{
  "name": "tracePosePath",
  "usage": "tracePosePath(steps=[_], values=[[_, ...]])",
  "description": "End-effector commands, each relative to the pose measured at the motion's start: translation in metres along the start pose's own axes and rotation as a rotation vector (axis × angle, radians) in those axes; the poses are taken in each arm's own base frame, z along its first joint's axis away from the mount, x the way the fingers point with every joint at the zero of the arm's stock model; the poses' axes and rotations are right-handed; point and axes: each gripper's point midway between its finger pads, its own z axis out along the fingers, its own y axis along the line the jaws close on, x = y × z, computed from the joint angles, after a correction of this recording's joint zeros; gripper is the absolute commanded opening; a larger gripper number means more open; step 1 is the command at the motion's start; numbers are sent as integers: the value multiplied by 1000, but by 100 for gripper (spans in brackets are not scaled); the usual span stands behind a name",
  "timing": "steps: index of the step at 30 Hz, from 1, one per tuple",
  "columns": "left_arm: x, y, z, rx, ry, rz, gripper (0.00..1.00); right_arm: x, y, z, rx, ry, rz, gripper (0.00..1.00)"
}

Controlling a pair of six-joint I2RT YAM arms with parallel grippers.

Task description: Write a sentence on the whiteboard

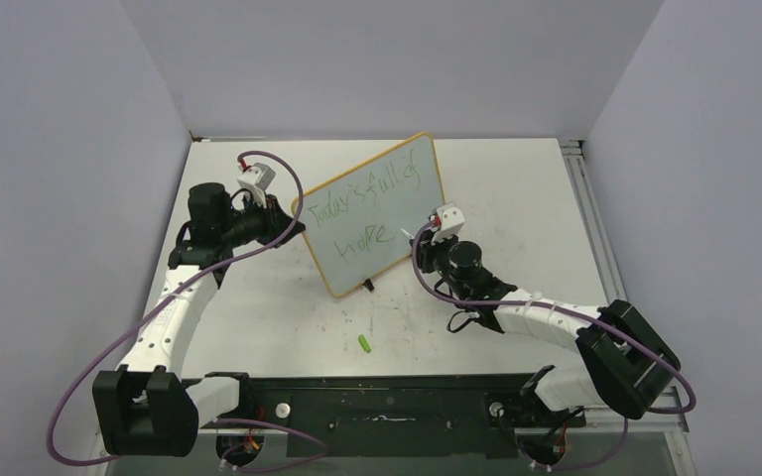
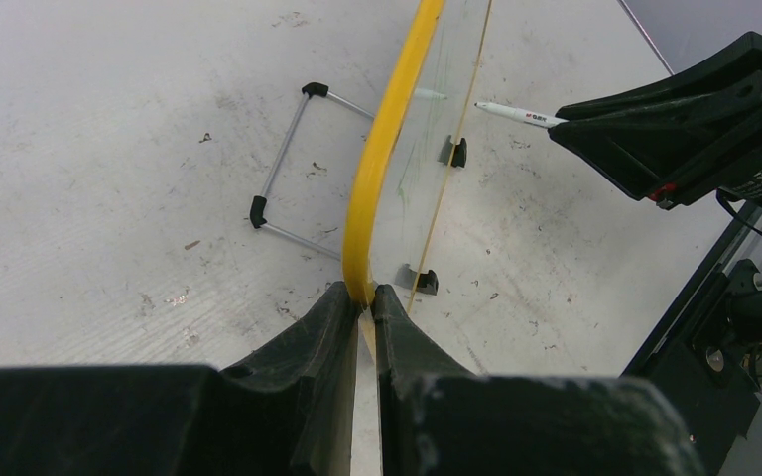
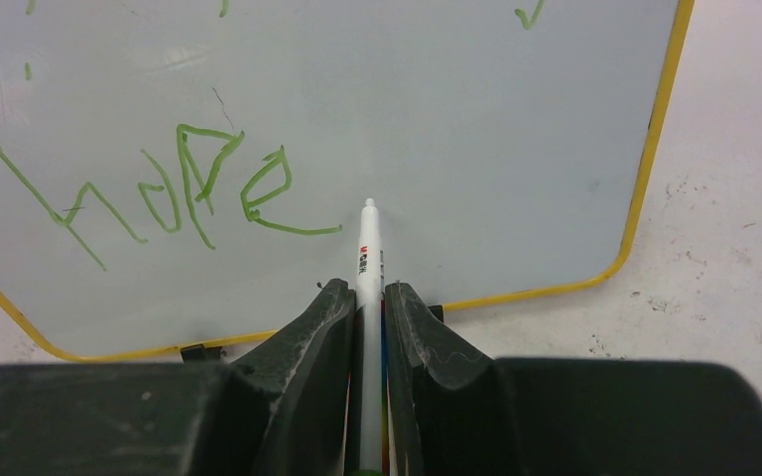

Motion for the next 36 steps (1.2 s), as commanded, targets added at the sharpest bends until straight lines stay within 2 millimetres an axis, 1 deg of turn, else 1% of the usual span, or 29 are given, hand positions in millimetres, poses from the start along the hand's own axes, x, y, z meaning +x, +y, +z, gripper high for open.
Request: tracePosePath(steps=[1,13,20,26,31,36], values=[[10,-9,2,29,47,-12,0,-17,3,7,-15,-64,31,5],[10,-9,2,33,48,-11,0,-15,3,13,-16,-66,39,5],[11,-10,2,38,50,-13,0,-9,3,20,-15,-57,40,5],[11,-9,2,37,52,-13,0,-10,3,20,-14,-65,43,5],[11,-7,2,21,53,-16,0,-13,1,16,-8,-64,37,5],[11,-1,2,-11,57,-23,0,-20,-6,-1,22,-39,21,5]])
